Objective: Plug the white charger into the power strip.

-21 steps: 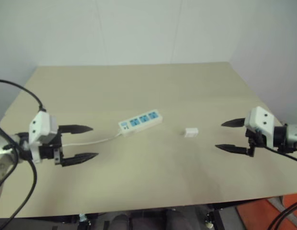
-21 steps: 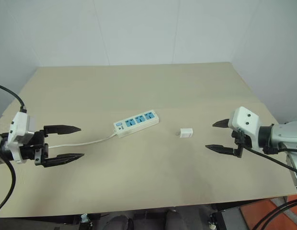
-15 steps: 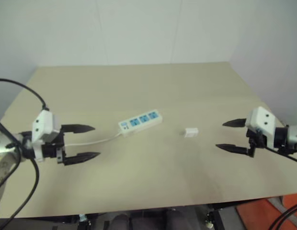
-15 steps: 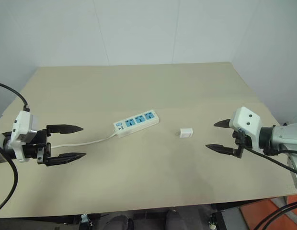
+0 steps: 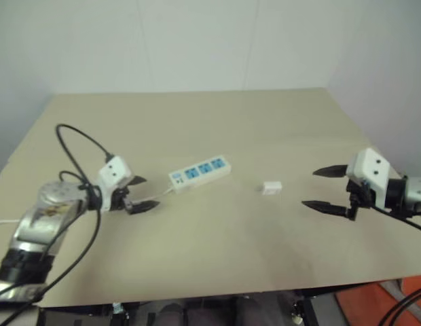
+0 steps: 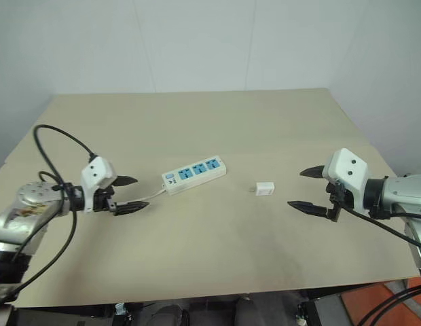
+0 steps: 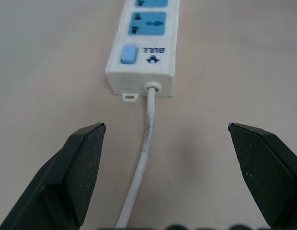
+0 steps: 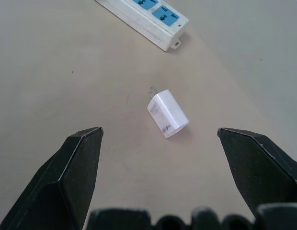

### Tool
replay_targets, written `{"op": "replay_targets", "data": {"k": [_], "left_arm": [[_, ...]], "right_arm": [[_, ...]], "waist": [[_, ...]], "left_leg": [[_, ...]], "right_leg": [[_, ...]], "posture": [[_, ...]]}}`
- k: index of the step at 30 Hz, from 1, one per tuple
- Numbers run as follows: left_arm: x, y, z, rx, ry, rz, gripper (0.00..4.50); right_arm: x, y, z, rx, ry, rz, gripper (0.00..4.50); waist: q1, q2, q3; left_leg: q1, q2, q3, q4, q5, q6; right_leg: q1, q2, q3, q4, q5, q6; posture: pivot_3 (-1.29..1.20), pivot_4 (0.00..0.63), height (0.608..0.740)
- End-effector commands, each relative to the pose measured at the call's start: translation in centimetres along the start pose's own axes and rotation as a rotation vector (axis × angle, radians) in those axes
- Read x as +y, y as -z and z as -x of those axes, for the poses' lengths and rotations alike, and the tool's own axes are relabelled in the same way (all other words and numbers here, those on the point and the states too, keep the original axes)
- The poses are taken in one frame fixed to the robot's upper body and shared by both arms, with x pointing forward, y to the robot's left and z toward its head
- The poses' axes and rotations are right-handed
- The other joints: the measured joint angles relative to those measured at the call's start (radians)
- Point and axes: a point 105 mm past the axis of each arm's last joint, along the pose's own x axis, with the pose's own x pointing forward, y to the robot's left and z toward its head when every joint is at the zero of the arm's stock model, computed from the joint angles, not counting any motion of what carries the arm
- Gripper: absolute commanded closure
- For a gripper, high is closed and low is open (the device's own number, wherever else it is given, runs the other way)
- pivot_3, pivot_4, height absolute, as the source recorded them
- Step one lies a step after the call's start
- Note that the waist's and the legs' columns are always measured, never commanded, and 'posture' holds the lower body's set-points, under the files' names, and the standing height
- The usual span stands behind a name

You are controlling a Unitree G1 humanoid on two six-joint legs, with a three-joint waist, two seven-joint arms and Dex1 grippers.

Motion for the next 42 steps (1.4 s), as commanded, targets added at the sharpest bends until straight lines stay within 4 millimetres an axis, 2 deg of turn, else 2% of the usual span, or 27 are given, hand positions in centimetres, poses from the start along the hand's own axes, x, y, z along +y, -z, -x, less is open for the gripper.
{"op": "replay_targets", "data": {"k": [1,4,6,9,12,14,16,20,23,26,30,34,37,42], "left_arm": [[0.5,0.6,-2.1,0.044,0.000,-0.047,0.04],[0.7,1.5,-3.6,0.091,-0.006,-0.055,0.64],[0.7,2.2,-4.0,0.110,-0.007,-0.050,1.31],[0.5,2.7,-4.0,0.102,0.009,-0.045,2.26],[-0.4,2.3,-3.4,0.046,0.056,-0.051,3.20],[-1.7,1.5,-2.4,-0.027,0.134,-0.061,3.98],[-3.3,1.1,-0.6,-0.082,0.220,-0.055,4.47],[-5.8,1.9,3.2,-0.106,0.302,-0.047,4.47],[-6.9,2.2,4.2,-0.121,0.317,-0.052,3.65],[-7.1,2.4,3.7,-0.132,0.275,-0.073,2.64],[-7.0,0.5,3.5,-0.237,0.271,-0.075,1.36],[-6.5,-0.2,3.3,-0.311,0.236,-0.093,0.03],[-6.1,-0.1,2.0,-0.389,0.151,-0.109,0.03],[-7.6,2.1,1.1,-0.368,0.244,-0.073,0.03]], "right_arm": [[-0.5,-1.5,0.3,-0.036,0.031,0.038,0.00],[-0.4,-1.8,0.4,-0.041,0.033,0.040,0.00],[-0.3,-1.9,0.5,-0.040,0.036,0.039,0.00],[-0.1,-1.7,0.7,-0.034,0.041,0.034,0.00],[0.1,-1.6,0.7,-0.031,0.039,0.026,0.00],[0.3,-1.5,0.7,-0.031,0.037,0.022,0.00],[0.4,-1.5,0.7,-0.032,0.034,0.016,0.00],[0.6,-1.3,0.7,-0.030,0.035,0.006,0.00],[0.6,-1.2,0.6,-0.033,0.032,0.000,0.00],[0.5,-1.2,0.2,-0.039,0.030,-0.006,0.00],[0.4,-1.3,0.0,-0.045,0.031,-0.010,0.00],[0.5,-1.2,0.0,-0.047,0.034,-0.018,0.00],[0.7,-1.3,-0.1,-0.056,0.042,-0.029,0.00],[1.1,-1.4,-0.3,-0.064,0.043,-0.038,0.00]], "waist": [[0.000,0.000,0.000],[-0.003,0.000,0.000],[-0.002,0.000,0.000],[-0.002,0.000,0.000],[-0.003,0.000,0.000],[-0.009,0.000,0.000],[-0.016,0.000,0.000],[-0.019,0.000,0.000],[-0.008,0.000,0.000],[0.002,0.000,0.000],[0.000,0.000,0.000],[-0.001,0.000,0.000],[-0.001,0.000,0.000],[-0.006,0.000,0.000]], "left_leg": [[0.000,0.000,0.000,0.001,0.000,0.000],[0.000,0.000,0.000,0.001,0.000,0.000],[0.000,0.000,0.000,0.001,0.000,0.000],[0.001,0.000,0.000,0.002,0.000,0.000],[0.002,0.000,0.000,0.003,0.000,0.000],[0.003,0.000,0.000,0.003,0.000,0.000],[0.003,0.001,0.000,0.002,0.000,0.000],[0.001,0.002,0.000,0.002,0.000,0.000],[0.002,0.001,0.000,0.002,0.000,0.000],[0.004,0.001,0.001,0.002,0.000,0.000],[0.005,0.001,0.001,0.003,0.000,0.000],[0.005,0.001,0.000,0.003,0.000,0.000],[0.005,0.001,0.000,0.003,0.000,0.000],[0.005,0.001,0.000,0.003,0.000,0.000]], "right_leg": [[0.000,0.000,0.000,0.001,0.000,0.000],[0.000,0.000,0.000,0.004,0.000,0.000],[0.000,0.000,0.000,0.005,0.000,0.000],[0.000,0.000,0.001,0.005,0.000,0.000],[0.000,0.000,0.001,0.006,0.000,0.000],[0.000,0.000,0.001,0.006,0.000,0.000],[0.000,0.001,0.002,0.007,0.000,0.000],[-0.001,0.000,0.002,0.007,0.000,0.000],[-0.001,0.000,0.002,0.006,0.000,0.000],[0.001,0.000,0.002,0.007,0.000,0.000],[0.003,0.000,0.001,0.007,0.000,0.000],[0.002,0.000,0.001,0.006,0.000,0.000],[0.003,0.000,0.002,0.006,0.000,0.000],[0.003,0.001,0.002,0.007,0.000,0.000]], "posture": [[0.00,0.150,0.740],[0.00,0.150,0.740],[0.00,0.150,0.740],[0.00,0.150,0.740],[0.00,0.150,0.740],[0.00,0.150,0.740],[0.00,0.150,0.740],[0.00,0.150,0.740],[0.00,0.150,0.740],[0.00,0.150,0.740],[0.00,0.150,0.740],[0.00,0.150,0.740],[0.00,0.150,0.740],[0.00,0.150,0.740]]}}
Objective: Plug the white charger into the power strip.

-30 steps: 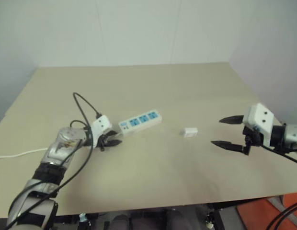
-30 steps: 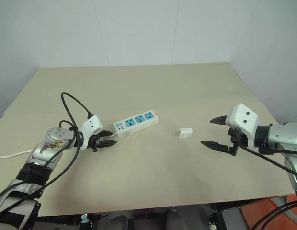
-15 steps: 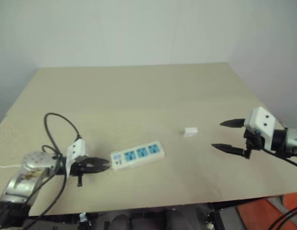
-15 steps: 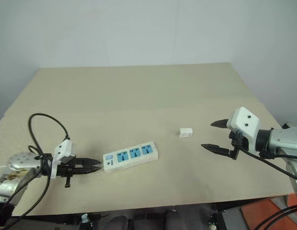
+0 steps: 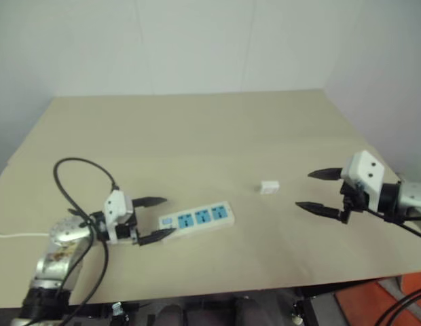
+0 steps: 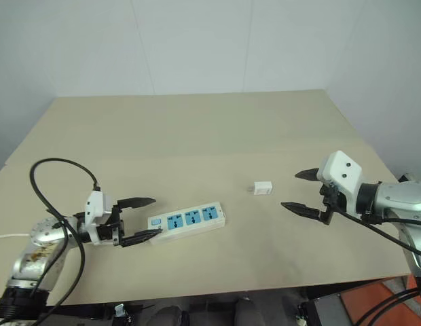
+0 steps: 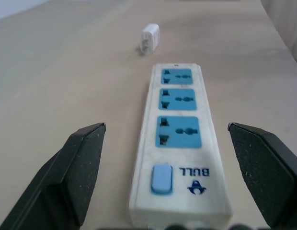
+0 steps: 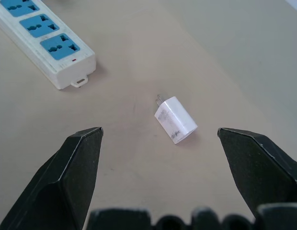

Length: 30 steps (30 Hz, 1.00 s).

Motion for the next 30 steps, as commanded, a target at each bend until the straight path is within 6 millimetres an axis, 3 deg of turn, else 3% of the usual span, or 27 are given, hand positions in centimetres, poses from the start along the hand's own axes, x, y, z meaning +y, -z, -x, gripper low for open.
{"op": "replay_targets", "data": {"k": [1,10,23,28,30], "left_arm": [[-0.4,0.7,0.2,0.016,0.033,-0.018,0.03],[-0.5,3.0,-1.6,0.028,0.047,0.005,0.03],[-1.0,3.7,-4.2,-0.002,0.121,0.010,0.03],[-1.8,4.2,-4.5,0.002,0.175,0.022,1.21],[-1.9,4.1,-4.7,-0.005,0.186,0.025,1.22]], "right_arm": [[-0.1,-1.3,0.5,-0.036,0.021,0.025,0.00],[0.2,-1.9,0.1,-0.058,0.014,0.011,0.00],[0.6,-2.3,-0.2,-0.066,-0.016,0.010,0.00],[0.9,-2.3,-0.6,-0.067,-0.053,0.011,0.00],[0.9,-2.5,-0.9,-0.072,-0.071,0.008,0.00]], "waist": [[0.000,0.000,0.000],[0.004,0.000,0.000],[0.010,0.001,0.000],[0.008,0.001,-0.001],[0.008,0.002,-0.001]], "left_leg": [[0.000,0.000,0.000,0.000,0.000,0.000],[0.000,0.000,0.000,0.000,0.000,0.000],[0.008,-0.001,-0.001,0.000,0.000,0.000],[0.009,-0.001,-0.001,0.000,0.000,0.000],[0.009,-0.001,-0.001,0.000,0.000,0.000]], "right_leg": [[0.000,0.000,0.000,0.000,0.000,0.000],[0.000,0.000,0.000,0.000,0.000,0.000],[0.011,-0.001,-0.001,-0.002,0.000,0.001],[0.012,-0.001,-0.001,-0.002,0.000,0.001],[0.012,-0.001,-0.001,-0.002,0.000,0.001]], "posture": [[0.00,0.150,0.740],[0.00,0.150,0.740],[0.00,0.150,0.740],[0.00,0.150,0.740],[0.00,0.150,0.740]]}}
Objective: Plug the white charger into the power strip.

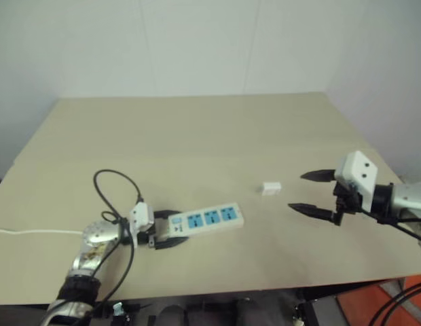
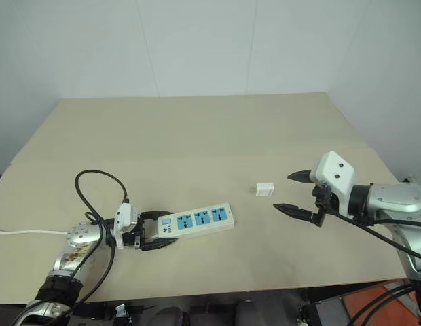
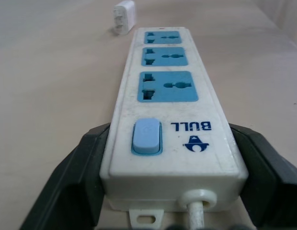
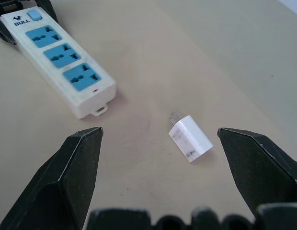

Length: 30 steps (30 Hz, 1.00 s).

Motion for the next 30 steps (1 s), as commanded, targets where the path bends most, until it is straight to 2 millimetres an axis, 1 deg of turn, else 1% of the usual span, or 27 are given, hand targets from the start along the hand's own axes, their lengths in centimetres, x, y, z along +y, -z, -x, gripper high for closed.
{"op": "replay_targets", "data": {"k": [1,4,7,9,12,15,17,19,21,22,24,26,30], "left_arm": [[-1.3,0.8,-1.2,0.004,0.078,0.029,1.22],[-1.3,0.8,-1.7,0.019,0.113,0.008,1.22],[-1.4,0.8,-2.1,0.031,0.150,-0.004,1.22],[-1.4,0.7,-2.5,0.027,0.158,-0.007,1.22],[-1.4,0.6,-3.1,0.022,0.164,-0.012,1.22],[-1.3,0.6,-3.6,0.019,0.161,-0.015,1.22],[-1.2,0.6,-3.8,0.016,0.150,-0.016,1.22],[-1.2,0.6,-3.8,0.017,0.142,-0.015,1.22],[-1.2,0.6,-3.7,0.019,0.138,-0.015,1.22],[-1.1,0.6,-3.6,0.022,0.134,-0.014,1.22],[-1.0,0.8,-3.4,0.032,0.126,-0.013,1.22],[-0.9,0.9,-3.2,0.038,0.122,-0.013,1.22],[-0.9,0.8,-3.5,0.039,0.123,-0.012,1.22]], "right_arm": [[-0.1,-1.3,-0.4,-0.042,-0.035,0.015,0.00],[-0.7,-1.7,-1.1,-0.043,-0.060,0.012,0.00],[-1.4,-3.4,-2.0,-0.055,-0.076,-0.008,0.00],[-2.0,-4.1,-2.8,-0.008,-0.083,-0.005,0.00],[-2.5,-3.9,-3.7,0.115,-0.119,0.029,0.00],[-2.5,-3.1,-4.4,0.258,-0.187,0.085,0.00],[-2.9,-2.5,-4.8,0.340,-0.193,0.048,0.00],[-4.0,-2.8,-5.6,0.388,-0.159,-0.077,0.00],[-4.9,-3.4,-5.9,0.390,-0.140,-0.087,0.00],[-5.2,-3.5,-5.9,0.392,-0.140,-0.037,0.00],[-5.7,-2.9,-5.8,0.428,-0.158,0.091,0.00],[-5.7,-2.0,-6.0,0.463,-0.210,0.169,0.00],[-5.6,0.8,-6.9,0.540,-0.328,0.289,0.00]], "waist": [[-0.001,0.001,-0.001],[0.000,0.002,-0.001],[-0.001,0.003,-0.002],[-0.001,0.003,-0.002],[0.001,0.004,-0.002],[0.009,0.005,-0.003],[0.012,0.006,-0.004],[0.012,0.007,-0.004],[0.011,0.008,-0.004],[0.013,0.008,-0.004],[0.017,0.008,-0.005],[0.017,0.008,-0.005],[0.013,0.008,-0.005]], "left_leg": [[0.000,0.000,0.000,0.000,0.000,0.000],[0.001,0.000,0.000,0.000,0.000,0.000],[0.001,0.000,0.000,0.000,0.000,0.000],[0.001,0.000,0.000,0.000,0.000,0.000],[0.000,0.000,0.000,0.000,0.000,0.000],[-0.001,0.000,0.000,0.000,0.000,0.000],[-0.002,0.000,0.000,0.000,0.000,0.000],[-0.003,-0.001,0.000,0.000,0.000,0.000],[-0.003,-0.001,0.000,0.000,0.000,0.000],[-0.003,0.000,0.000,0.000,0.000,0.000],[-0.003,0.000,-0.001,0.000,0.000,0.000],[-0.004,0.000,-0.001,0.000,-0.001,0.001],[-0.003,0.000,0.000,0.000,-0.001,0.001]], "right_leg": [[0.000,0.000,0.000,0.000,0.000,0.000],[0.001,0.000,0.000,0.000,0.000,0.000],[0.001,0.000,0.000,0.000,0.000,0.000],[0.001,0.000,0.000,0.000,0.000,0.000],[0.000,0.000,0.000,0.000,0.000,0.000],[-0.001,0.000,-0.001,-0.002,0.000,0.000],[-0.001,-0.001,-0.001,-0.002,0.000,0.000],[-0.002,-0.001,-0.001,-0.002,0.000,0.000],[-0.003,-0.001,-0.001,-0.001,0.000,0.000],[-0.003,-0.001,-0.001,-0.001,0.000,-0.001],[-0.003,0.000,-0.002,-0.001,0.000,0.000],[-0.003,-0.001,-0.003,-0.003,0.000,0.000],[-0.002,0.000,-0.003,-0.002,0.000,0.000]], "posture": [[0.00,0.150,0.740],[0.00,0.150,0.740],[0.00,0.150,0.740],[0.00,0.150,0.740],[0.00,0.150,0.740],[0.00,0.150,0.740],[0.00,0.150,0.740],[0.00,0.150,0.740],[0.00,0.150,0.740],[0.00,0.150,0.740],[0.00,0.150,0.740],[0.00,0.150,0.740],[0.00,0.150,0.740]]}}
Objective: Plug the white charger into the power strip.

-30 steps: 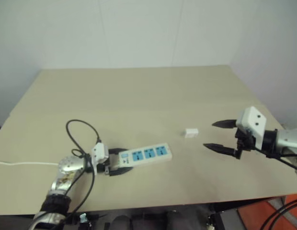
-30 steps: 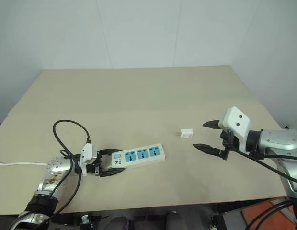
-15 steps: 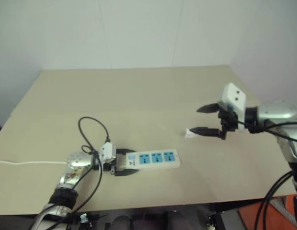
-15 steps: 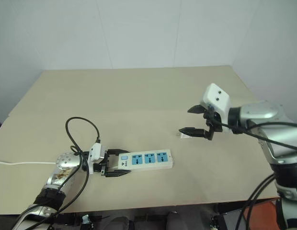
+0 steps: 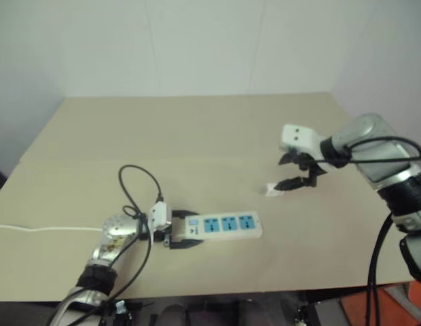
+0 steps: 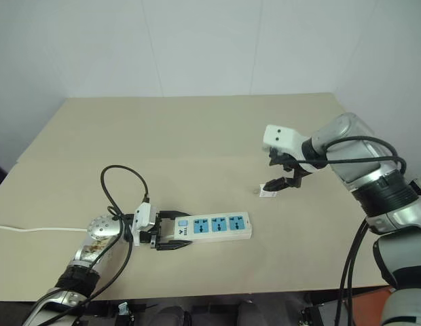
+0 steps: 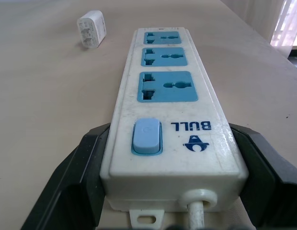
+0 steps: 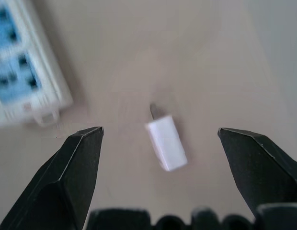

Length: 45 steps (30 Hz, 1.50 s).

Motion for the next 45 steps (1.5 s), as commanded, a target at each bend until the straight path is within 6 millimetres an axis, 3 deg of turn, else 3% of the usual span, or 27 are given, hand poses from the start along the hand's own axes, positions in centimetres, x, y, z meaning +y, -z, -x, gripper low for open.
{"op": "replay_targets", "data": {"k": [1,5,13,16,24,29,32,34,38,45], "left_arm": [[-0.6,1.4,-0.3,0.052,0.012,0.037,1.22],[-0.7,1.3,-0.3,0.050,0.005,0.035,1.22],[-1.0,1.4,0.0,0.055,-0.023,0.039,1.22],[-1.1,1.5,0.1,0.058,-0.031,0.041,1.22],[-1.3,1.6,0.6,0.072,-0.050,0.045,1.22],[-1.3,1.7,0.7,0.077,-0.056,0.047,1.22],[-1.3,1.7,0.8,0.081,-0.057,0.047,1.22],[-1.4,1.7,0.9,0.083,-0.057,0.048,1.22],[-1.5,1.8,1.0,0.089,-0.056,0.051,1.22],[-1.6,1.9,1.0,0.090,-0.056,0.055,1.22]], "right_arm": [[-0.4,1.0,-0.8,0.065,-0.029,0.100,0.00],[-1.3,1.4,-2.7,0.092,-0.022,0.123,0.00],[-2.0,1.3,-4.3,0.103,-0.046,0.136,0.00],[-1.8,1.5,-4.8,0.113,-0.071,0.153,0.61],[-2.0,1.5,-5.9,0.128,-0.073,0.160,3.29],[-2.0,1.4,-6.1,0.125,-0.081,0.170,3.33],[-2.0,0.5,-5.3,0.014,-0.076,0.216,3.33],[-1.8,-0.1,-3.9,-0.076,-0.079,0.324,3.33],[-0.3,1.0,-1.0,-0.060,-0.190,0.561,3.33],[2.9,2.5,-0.6,-0.042,-0.310,1.101,3.33]], "waist": [[-0.002,0.000,0.000],[-0.004,0.000,0.000],[-0.005,0.000,0.000],[-0.007,0.000,0.000],[-0.022,0.001,0.000],[-0.021,0.001,0.000],[-0.022,0.001,0.000],[-0.022,0.001,0.000],[-0.019,0.001,0.000],[-0.040,0.001,0.000]], "left_leg": [[0.001,0.000,0.000,0.000,0.000,0.000],[0.001,0.000,0.000,0.000,0.000,0.000],[0.001,0.000,0.000,0.000,0.000,0.000],[0.001,0.000,0.000,0.000,0.000,0.000],[0.003,0.000,0.000,0.000,0.000,0.000],[0.003,0.000,0.000,0.000,0.000,0.000],[0.003,0.000,0.000,0.000,0.000,0.000],[0.003,0.000,0.000,0.000,0.000,0.000],[0.003,0.000,0.000,-0.001,0.000,0.000],[0.009,0.001,0.002,-0.005,0.000,0.000]], "right_leg": [[0.000,0.000,0.000,0.000,0.000,0.000],[0.001,0.000,0.000,0.001,0.000,0.000],[0.000,0.000,0.000,0.002,0.000,-0.001],[0.000,0.000,0.000,0.002,0.000,-0.001],[0.001,0.000,0.001,0.003,0.000,-0.001],[0.001,0.000,0.001,0.003,0.000,-0.001],[0.001,0.000,0.001,0.003,0.000,-0.001],[0.001,0.000,0.001,0.003,0.000,-0.001],[0.001,0.000,0.001,0.001,0.000,-0.001],[0.004,0.000,0.003,0.001,0.000,-0.001]], "posture": [[0.00,0.150,0.740],[0.00,0.150,0.740],[0.00,0.150,0.740],[0.00,0.150,0.740],[0.00,0.150,0.740],[0.00,0.150,0.740],[0.00,0.150,0.740],[0.00,0.150,0.740],[0.00,0.150,0.740],[0.00,0.150,0.740]]}}
